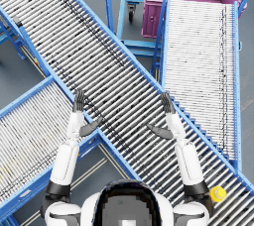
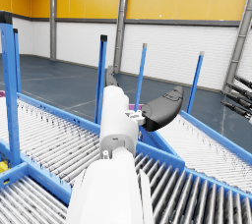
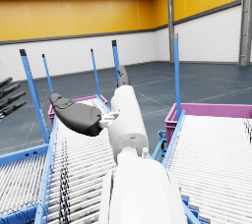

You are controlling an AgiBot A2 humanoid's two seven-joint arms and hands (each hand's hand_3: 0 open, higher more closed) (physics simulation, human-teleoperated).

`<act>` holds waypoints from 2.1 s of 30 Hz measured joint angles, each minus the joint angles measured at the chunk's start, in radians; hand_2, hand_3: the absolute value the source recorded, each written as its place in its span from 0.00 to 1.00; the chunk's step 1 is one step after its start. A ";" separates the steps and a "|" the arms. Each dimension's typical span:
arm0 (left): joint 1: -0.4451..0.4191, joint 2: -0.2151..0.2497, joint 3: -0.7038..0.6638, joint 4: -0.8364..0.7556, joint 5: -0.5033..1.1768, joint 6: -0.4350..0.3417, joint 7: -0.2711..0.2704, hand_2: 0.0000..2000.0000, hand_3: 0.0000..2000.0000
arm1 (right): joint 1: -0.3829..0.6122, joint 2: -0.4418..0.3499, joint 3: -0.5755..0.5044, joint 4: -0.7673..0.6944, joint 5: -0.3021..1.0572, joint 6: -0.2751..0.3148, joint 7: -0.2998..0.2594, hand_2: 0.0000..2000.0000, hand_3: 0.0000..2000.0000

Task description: Pick up the oil and place it on the left assembly line, put the cola on the right, and keep Sprite still

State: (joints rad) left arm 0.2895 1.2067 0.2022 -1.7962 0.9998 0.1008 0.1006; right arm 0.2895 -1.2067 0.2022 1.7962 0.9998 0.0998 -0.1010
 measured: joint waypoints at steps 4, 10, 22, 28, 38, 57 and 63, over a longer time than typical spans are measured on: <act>0.000 0.000 0.000 0.000 0.000 0.000 0.000 0.00 0.00 | 0.000 0.000 0.000 0.000 0.000 0.000 0.000 0.00 0.00; 0.000 0.000 0.000 0.000 0.000 0.000 0.000 0.00 0.00 | 0.000 0.000 0.000 0.000 0.000 0.000 0.000 0.00 0.00; 0.000 0.000 0.000 0.000 0.000 0.000 0.000 0.00 0.00 | 0.000 0.000 0.000 0.000 0.000 0.000 0.000 0.00 0.00; 0.000 0.000 0.000 0.000 0.000 0.000 0.000 0.00 0.00 | 0.000 0.000 0.000 0.000 0.000 0.000 0.000 0.00 0.00; 0.000 0.000 0.000 0.000 0.000 0.000 0.000 0.00 0.00 | 0.000 0.000 0.000 0.000 0.000 0.000 0.000 0.00 0.00; 0.000 0.000 0.000 0.000 0.000 0.000 0.000 0.00 0.00 | 0.000 0.000 0.000 0.000 0.000 0.000 0.000 0.00 0.00; 0.027 0.030 -0.017 0.002 0.000 -0.082 -0.082 0.00 0.00 | 0.022 -0.029 -0.003 0.020 0.000 -0.081 0.082 0.00 0.00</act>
State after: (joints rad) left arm 0.3163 1.2367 0.1847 -1.7943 0.9998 0.0191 0.0191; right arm 0.3117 -1.2361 0.1996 1.8160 0.9998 0.0189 -0.0191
